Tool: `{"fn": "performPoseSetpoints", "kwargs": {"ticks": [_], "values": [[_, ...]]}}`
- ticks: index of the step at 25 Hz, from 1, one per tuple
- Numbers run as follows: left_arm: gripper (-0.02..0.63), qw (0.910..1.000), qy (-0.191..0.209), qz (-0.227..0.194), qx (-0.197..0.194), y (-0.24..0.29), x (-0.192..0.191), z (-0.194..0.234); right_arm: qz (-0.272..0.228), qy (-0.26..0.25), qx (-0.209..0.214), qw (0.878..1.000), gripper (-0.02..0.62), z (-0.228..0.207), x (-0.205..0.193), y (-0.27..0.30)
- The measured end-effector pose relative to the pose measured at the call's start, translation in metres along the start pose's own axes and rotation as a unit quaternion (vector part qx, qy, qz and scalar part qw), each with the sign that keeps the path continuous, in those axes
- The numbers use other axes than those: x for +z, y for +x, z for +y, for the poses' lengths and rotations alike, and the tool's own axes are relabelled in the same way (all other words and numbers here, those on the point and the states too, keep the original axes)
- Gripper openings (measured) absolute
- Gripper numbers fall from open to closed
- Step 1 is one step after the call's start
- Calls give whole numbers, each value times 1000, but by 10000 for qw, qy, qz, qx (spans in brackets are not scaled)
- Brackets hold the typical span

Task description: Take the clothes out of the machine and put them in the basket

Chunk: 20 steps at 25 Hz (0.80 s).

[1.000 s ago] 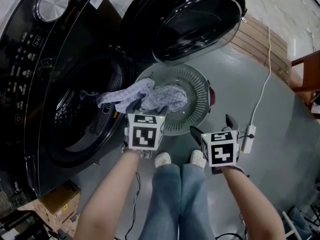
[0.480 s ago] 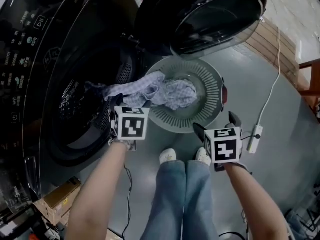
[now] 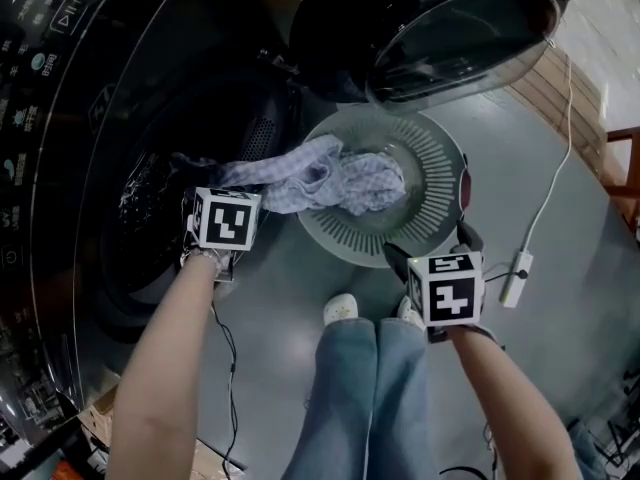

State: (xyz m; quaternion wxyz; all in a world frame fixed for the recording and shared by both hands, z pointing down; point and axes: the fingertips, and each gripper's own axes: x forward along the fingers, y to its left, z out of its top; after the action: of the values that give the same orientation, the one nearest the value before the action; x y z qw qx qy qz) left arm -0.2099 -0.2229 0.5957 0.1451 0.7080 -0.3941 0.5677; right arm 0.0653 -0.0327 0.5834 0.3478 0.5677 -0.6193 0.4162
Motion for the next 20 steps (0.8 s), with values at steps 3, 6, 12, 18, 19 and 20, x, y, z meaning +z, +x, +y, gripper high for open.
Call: {"fn": "performPoseSetpoints", "kwargs": {"ticks": [3,6,12,18,19,20], "values": [[462,9994,-68,-24,-332,9,-3,-7,61,0,23,10000,566,2,-2,7],[509,9983,-34,25,-586,18,-8,-21,87,33,30,10000,566,3,-2,13],[512,9963,762,339,205,37,-15,-13,172,-100,85,9998,566,6,-3,23],[52,9943,887,-277,516,8,9,-14,167,-18,108,9998,565,6,-2,24],[48,9934,958,-433,450,0,16,-22,168,-12,113,9998,565,6,-2,22],[46,9929,1009,-517,358,-6,21,-29,160,-25,124,9998,566,7,-1,20]]}}
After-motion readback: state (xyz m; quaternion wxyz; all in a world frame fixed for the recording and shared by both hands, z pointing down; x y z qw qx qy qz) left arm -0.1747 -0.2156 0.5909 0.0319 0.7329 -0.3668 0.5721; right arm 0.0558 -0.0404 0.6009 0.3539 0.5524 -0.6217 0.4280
